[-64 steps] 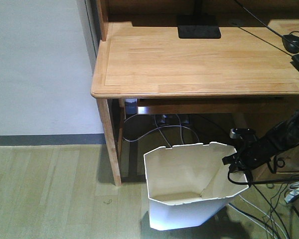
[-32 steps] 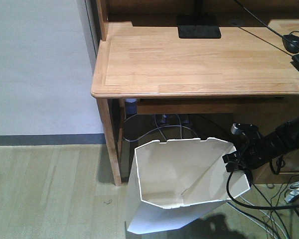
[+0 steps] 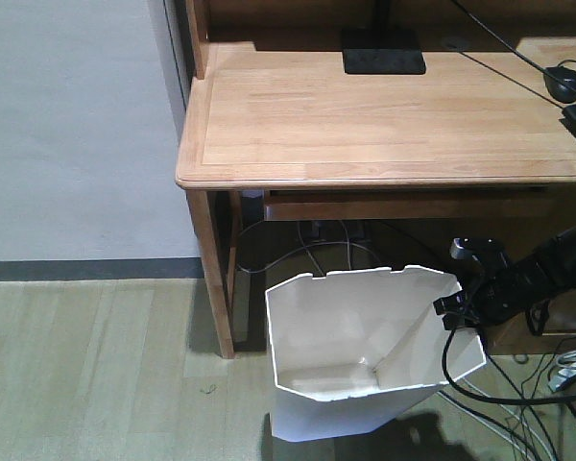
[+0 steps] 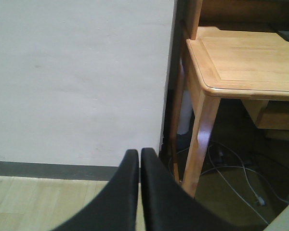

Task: Move trash bin to bedside with robot
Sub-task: 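Hold the bin in the right gripper while the base turns away from the desk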

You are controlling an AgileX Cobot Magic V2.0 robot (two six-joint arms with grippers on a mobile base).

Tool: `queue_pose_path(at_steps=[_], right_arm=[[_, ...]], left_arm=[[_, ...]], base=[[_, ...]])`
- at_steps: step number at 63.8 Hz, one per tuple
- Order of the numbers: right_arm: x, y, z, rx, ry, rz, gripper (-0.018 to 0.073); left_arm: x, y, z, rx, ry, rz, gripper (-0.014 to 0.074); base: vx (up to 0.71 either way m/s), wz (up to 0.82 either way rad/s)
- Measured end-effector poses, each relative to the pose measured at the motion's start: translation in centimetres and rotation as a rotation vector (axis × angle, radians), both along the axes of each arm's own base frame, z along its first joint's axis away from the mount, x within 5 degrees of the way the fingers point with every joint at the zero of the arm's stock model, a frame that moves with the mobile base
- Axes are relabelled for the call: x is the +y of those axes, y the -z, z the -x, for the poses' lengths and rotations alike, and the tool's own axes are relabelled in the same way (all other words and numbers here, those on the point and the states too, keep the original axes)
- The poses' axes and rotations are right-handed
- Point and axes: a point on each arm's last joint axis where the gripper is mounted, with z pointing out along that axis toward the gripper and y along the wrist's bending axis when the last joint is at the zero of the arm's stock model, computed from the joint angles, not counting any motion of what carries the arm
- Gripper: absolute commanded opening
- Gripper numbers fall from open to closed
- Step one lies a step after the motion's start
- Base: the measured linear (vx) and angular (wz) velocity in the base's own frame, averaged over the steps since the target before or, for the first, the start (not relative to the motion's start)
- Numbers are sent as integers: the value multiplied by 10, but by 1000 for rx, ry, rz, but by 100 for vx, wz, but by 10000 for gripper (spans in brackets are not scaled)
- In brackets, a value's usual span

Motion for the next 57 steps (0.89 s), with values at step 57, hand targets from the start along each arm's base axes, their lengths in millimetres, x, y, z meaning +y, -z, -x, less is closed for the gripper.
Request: queue_pose_path(at_steps=[57], right_arm=[[0,0,0,2,-5,-5,-5]], left_arm=[[0,0,0,0,0,0,-6]], base=[[-2,14]])
